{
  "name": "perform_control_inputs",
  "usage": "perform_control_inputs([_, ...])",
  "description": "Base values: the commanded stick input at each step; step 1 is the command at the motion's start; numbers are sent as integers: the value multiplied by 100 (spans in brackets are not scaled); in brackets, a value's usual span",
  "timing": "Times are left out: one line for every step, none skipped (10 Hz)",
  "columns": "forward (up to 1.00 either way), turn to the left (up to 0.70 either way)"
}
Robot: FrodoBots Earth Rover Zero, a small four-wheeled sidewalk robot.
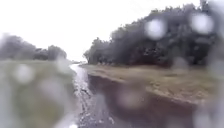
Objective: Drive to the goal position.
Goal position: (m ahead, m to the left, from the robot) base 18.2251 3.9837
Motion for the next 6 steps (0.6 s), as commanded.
perform_control_inputs([85, 0])
perform_control_inputs([85, 14])
perform_control_inputs([85, 26])
perform_control_inputs([85, 32])
perform_control_inputs([85, 34])
perform_control_inputs([85, 0])
